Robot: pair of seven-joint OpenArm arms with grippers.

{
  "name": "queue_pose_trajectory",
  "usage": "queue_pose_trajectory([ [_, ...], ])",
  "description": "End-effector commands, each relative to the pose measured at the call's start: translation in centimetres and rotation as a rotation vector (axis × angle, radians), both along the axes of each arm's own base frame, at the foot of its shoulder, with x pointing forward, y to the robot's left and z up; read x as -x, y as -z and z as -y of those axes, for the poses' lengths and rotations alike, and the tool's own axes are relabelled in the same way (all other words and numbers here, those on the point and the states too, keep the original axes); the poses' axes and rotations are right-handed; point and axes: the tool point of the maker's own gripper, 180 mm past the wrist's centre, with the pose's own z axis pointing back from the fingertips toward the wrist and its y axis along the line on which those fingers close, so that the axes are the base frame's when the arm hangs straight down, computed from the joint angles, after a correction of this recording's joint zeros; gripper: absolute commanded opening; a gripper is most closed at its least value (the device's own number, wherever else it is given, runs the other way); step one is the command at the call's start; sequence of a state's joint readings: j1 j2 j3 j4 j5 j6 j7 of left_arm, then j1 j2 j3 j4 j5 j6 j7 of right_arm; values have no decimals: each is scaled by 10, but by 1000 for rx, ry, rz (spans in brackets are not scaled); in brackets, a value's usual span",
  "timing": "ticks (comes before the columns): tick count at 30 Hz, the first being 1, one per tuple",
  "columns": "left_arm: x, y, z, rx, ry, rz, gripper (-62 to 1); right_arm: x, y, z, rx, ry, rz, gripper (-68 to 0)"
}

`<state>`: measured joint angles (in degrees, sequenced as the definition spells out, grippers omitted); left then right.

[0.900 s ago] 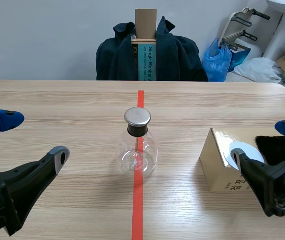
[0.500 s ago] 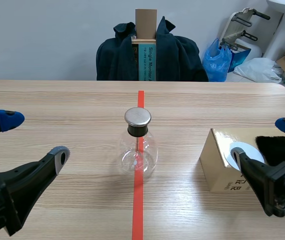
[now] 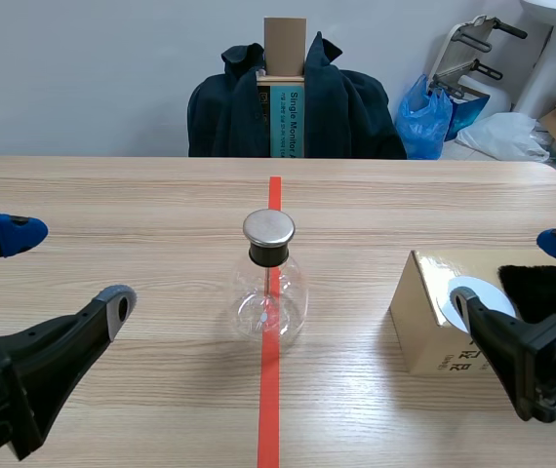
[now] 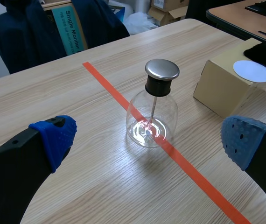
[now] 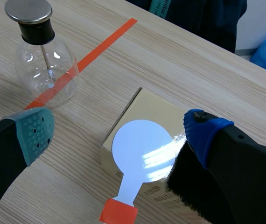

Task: Do the electroscope experiment.
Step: 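Pick up the white charging plate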

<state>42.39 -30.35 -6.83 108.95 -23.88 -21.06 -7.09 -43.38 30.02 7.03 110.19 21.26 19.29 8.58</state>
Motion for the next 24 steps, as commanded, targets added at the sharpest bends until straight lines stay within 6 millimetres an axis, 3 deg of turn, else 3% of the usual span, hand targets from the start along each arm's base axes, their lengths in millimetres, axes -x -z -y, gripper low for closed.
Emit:
queue_pose_trajectory([
  [1,0,-9,4,17,9,25,14,-4,-10,-1,-9,-10,35,-111],
  [12,0,-9,4,17,9,25,14,-4,-12,-5,40,-40,66,-111],
  [19,0,-9,4,17,10,25,14,1,-31,-27,222,-195,219,-111],
  [24,0,-9,4,10,12,26,14,26,-33,-51,392,-403,336,-111],
])
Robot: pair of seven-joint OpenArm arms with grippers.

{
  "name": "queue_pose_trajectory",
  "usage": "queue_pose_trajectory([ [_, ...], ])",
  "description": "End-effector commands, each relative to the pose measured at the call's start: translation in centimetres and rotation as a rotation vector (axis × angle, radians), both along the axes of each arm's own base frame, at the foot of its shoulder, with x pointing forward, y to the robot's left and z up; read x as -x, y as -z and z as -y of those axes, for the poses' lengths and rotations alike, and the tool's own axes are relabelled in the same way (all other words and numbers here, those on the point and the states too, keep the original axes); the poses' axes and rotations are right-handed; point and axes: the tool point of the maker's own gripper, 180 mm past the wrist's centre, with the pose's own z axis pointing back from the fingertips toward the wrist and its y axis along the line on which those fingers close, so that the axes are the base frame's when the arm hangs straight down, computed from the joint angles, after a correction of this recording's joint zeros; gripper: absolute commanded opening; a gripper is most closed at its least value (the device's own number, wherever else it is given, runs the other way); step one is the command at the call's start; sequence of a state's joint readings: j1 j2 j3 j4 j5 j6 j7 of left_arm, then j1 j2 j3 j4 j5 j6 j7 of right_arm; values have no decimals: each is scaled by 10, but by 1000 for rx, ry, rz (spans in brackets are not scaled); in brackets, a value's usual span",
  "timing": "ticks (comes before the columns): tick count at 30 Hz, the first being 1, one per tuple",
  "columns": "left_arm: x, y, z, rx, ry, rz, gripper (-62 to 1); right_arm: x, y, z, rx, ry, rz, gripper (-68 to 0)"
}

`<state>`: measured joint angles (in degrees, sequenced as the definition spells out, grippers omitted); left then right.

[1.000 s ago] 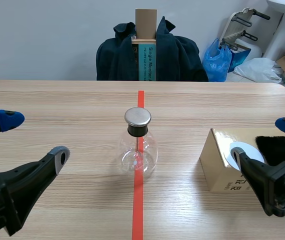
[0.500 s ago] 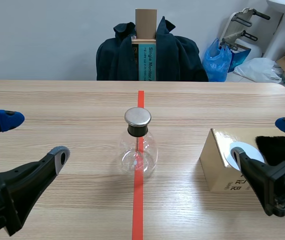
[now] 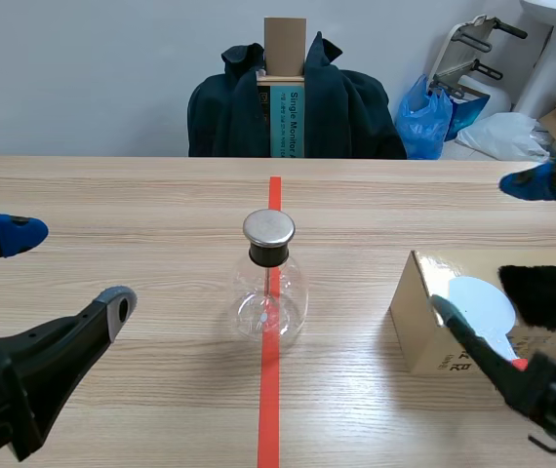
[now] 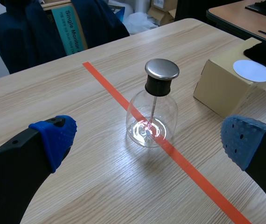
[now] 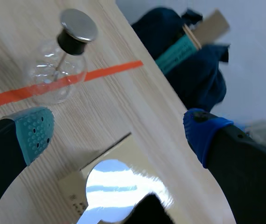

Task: Do the electroscope experiment.
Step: 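Pick up the white charging plate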

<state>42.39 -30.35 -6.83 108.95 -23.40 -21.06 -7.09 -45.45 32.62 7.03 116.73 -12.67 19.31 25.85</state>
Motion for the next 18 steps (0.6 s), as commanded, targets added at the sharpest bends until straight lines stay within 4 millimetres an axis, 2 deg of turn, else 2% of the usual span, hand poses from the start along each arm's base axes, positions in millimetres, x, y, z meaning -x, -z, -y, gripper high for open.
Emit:
queue_pose_trajectory([
  [1,0,-9,4,16,10,25,14,12,-1,-9,41,-73,29,-111],
  [5,1,-8,4,0,15,28,14,35,9,-15,194,-184,140,-111],
  [9,1,-7,4,-11,19,30,14,51,26,-10,328,-232,200,-111],
  [13,1,-7,4,-17,21,31,14,66,50,5,412,-254,219,-111],
  [18,1,-7,4,-17,21,31,14,81,85,32,501,-224,208,-111],
])
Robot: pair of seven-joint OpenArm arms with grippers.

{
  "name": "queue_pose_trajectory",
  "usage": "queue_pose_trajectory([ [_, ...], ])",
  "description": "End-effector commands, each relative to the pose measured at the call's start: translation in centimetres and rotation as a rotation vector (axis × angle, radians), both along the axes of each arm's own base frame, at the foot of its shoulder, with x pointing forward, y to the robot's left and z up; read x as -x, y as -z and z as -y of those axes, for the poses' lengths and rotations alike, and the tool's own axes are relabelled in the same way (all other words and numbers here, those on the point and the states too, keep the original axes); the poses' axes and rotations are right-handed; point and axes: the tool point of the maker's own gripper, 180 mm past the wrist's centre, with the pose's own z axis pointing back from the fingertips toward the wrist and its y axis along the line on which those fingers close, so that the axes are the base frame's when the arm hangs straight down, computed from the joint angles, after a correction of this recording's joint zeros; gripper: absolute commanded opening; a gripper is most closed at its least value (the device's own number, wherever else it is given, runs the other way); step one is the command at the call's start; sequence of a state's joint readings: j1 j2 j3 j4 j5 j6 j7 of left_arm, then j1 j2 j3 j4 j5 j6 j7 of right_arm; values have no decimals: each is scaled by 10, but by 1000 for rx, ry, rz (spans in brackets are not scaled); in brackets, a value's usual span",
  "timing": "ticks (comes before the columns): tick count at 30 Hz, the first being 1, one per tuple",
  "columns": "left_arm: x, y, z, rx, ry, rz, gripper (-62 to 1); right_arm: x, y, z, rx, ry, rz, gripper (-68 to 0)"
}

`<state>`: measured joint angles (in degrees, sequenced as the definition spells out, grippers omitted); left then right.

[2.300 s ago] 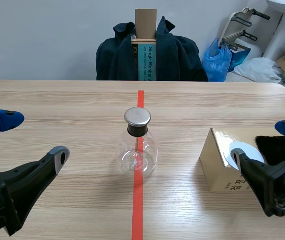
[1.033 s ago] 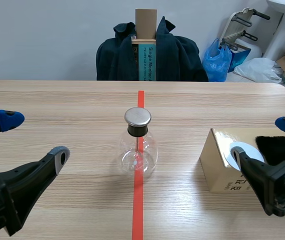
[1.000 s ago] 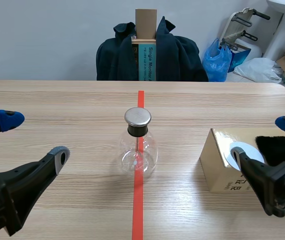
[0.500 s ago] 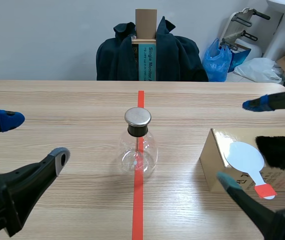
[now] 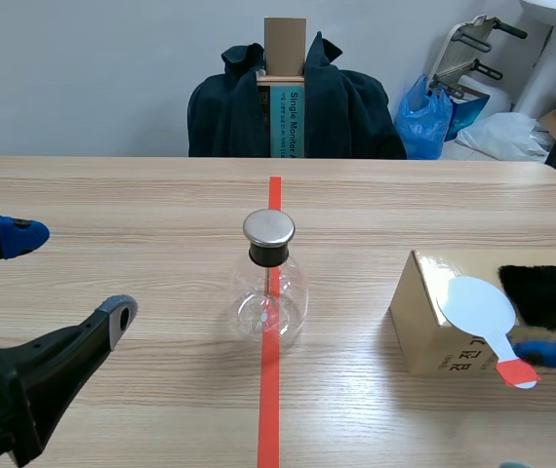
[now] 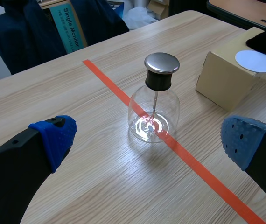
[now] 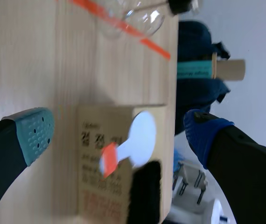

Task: Do the electroscope experiment.
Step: 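Pick up the white charging plate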

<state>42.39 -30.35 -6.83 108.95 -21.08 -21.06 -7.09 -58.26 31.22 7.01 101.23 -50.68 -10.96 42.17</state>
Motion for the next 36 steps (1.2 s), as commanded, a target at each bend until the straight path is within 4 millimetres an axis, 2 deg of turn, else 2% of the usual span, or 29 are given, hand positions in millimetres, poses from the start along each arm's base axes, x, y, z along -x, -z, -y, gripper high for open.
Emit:
queue_pose_trajectory([
  [1,0,-10,4,21,9,24,14,0,2,3,7,12,21,-111],
  [5,0,-10,4,21,9,24,14,1,16,19,54,69,67,-111],
  [12,0,-10,4,20,9,24,14,-29,28,42,123,242,166,-111],
  [23,0,-10,4,20,9,24,14,-67,17,36,124,340,305,-110],
  [30,0,-9,4,18,9,24,14,-77,15,26,108,337,325,-111],
  [36,0,-7,4,8,11,19,14,-76,19,23,149,323,326,-111],
])
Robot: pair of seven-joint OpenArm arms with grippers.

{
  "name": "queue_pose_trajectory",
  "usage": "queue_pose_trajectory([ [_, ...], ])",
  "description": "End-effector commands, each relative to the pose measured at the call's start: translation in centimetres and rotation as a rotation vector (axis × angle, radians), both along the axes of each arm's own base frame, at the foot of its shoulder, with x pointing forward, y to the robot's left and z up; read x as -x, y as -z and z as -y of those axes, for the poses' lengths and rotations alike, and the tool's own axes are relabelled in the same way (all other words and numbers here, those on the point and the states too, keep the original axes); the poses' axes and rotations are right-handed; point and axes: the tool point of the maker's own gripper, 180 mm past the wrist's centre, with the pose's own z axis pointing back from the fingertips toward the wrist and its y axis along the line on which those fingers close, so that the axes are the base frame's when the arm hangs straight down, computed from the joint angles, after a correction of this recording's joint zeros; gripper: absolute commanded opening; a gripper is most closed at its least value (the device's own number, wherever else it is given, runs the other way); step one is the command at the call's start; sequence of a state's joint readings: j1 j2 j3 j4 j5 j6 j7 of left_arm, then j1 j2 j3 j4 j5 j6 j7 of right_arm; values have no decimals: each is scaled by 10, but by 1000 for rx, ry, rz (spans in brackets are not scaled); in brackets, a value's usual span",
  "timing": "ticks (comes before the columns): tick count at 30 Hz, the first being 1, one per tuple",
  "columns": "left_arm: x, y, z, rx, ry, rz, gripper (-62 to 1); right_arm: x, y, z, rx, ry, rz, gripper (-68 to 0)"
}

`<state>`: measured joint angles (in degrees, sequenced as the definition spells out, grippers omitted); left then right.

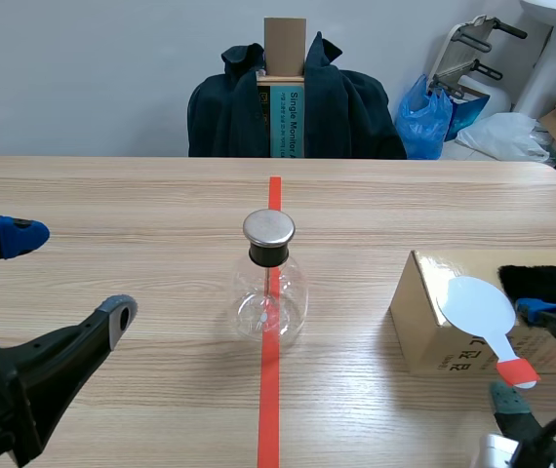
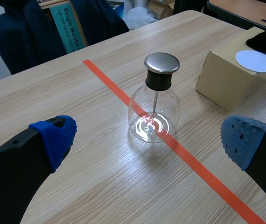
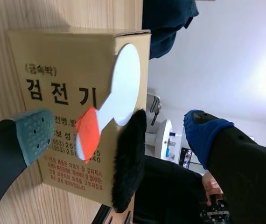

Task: Do the electroscope experiment.
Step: 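Pick up the white charging plate, then bring the plate to the electroscope and point at the metal foil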

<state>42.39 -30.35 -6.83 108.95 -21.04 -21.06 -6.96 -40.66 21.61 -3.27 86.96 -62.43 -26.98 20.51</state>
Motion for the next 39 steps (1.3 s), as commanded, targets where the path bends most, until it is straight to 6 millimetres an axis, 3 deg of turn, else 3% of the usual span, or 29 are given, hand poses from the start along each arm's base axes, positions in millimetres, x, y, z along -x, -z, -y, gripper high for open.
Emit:
queue_pose_trajectory([
  [1,1,-7,4,0,14,22,14,-5,-9,0,10,-8,33,-111],
  [4,2,0,3,-48,22,6,0,-5,-9,1,14,-1,33,-116],
  [7,3,9,2,-87,25,-23,-121,-5,-9,2,15,2,34,-170],
  [13,5,16,0,-144,36,-32,-332,-6,-9,5,19,18,34,-425],
  [18,-7,22,-8,-181,22,-37,-532,-7,-9,6,22,28,35,-653],
  [19,-10,24,-11,-185,17,-38,-565,-7,-9,7,22,28,35,-669],
  [29,-35,65,-49,-203,-26,-104,-577,-5,-8,9,27,31,30,-669],
  [34,-43,70,-54,-101,21,-83,-577,-8,-12,20,45,54,43,-669],
  [39,-63,83,-54,-68,21,-91,-571,-17,-39,35,66,52,162,-669],
])
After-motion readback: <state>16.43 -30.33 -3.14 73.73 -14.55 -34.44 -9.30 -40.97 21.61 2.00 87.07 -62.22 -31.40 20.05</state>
